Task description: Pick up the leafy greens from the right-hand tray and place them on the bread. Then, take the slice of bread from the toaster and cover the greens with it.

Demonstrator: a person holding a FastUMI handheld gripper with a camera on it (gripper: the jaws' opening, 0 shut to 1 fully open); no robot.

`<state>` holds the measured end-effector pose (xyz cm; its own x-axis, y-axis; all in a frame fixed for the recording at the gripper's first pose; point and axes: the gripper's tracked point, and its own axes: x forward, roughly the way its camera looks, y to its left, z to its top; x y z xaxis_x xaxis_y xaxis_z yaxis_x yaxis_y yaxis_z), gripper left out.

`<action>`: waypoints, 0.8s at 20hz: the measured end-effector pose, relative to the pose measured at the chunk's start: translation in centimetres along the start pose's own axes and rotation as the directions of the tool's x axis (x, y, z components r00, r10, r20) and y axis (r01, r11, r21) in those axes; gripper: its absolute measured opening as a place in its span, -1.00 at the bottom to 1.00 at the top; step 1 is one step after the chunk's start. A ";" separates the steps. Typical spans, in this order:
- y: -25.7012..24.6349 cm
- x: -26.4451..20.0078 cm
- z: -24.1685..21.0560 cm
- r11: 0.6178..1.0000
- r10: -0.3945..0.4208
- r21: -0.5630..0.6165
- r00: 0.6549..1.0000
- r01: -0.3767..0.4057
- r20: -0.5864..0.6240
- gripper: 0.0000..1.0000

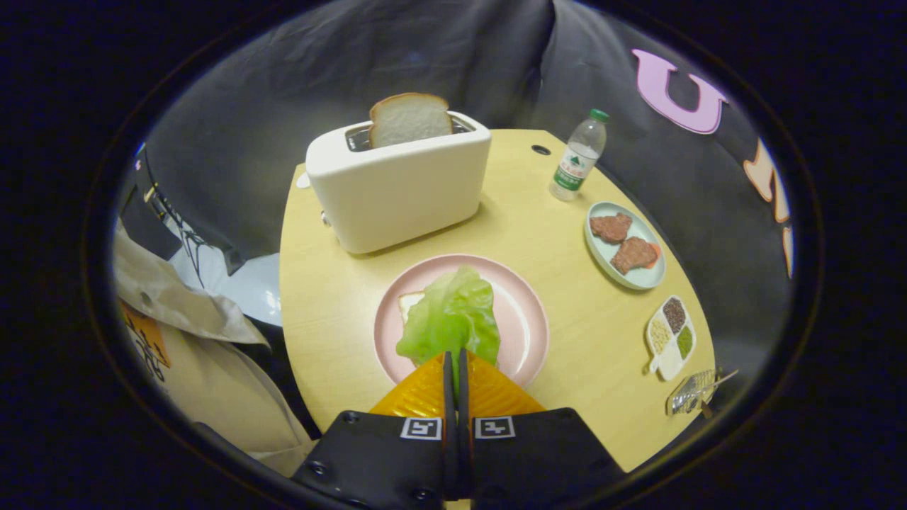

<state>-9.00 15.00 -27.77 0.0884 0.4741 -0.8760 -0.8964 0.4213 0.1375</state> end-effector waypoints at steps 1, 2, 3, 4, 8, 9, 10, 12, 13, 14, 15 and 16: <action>0.4 0.5 0.1 1.000 0.013 -0.011 1.000 -0.013 -0.006 -0.94; 0.7 0.9 0.2 1.000 0.021 -0.021 1.000 -0.021 -0.010 -0.94; 1.0 1.3 0.1 0.999 0.035 -0.033 0.999 -0.036 -0.019 -0.94; 1.1 1.8 0.2 0.998 0.041 -0.047 0.999 -0.042 -0.020 -0.94; 0.2 3.9 -0.5 0.998 0.042 -0.053 0.998 -0.044 -0.054 -0.93; -0.3 4.3 -0.6 0.998 0.031 -0.051 0.998 -0.034 -0.061 -0.93; -0.8 4.7 -0.6 0.998 0.019 -0.051 0.998 -0.022 -0.065 -0.93; -1.6 5.0 -0.8 0.998 -0.004 -0.055 0.997 -0.001 -0.073 -0.93; -1.8 5.1 -0.9 0.998 -0.011 -0.062 0.997 0.006 -0.076 -0.87; -2.0 5.1 -1.1 0.998 -0.022 -0.063 0.996 0.017 -0.081 -0.80; -2.2 5.0 -1.3 0.998 -0.030 -0.064 0.996 0.025 -0.087 -0.75; -2.1 4.9 -1.5 0.997 -0.035 -0.065 0.995 0.029 -0.092 -0.69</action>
<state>-7.29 15.29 -33.06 0.0794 0.3862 -0.9190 -0.9198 0.3837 0.0817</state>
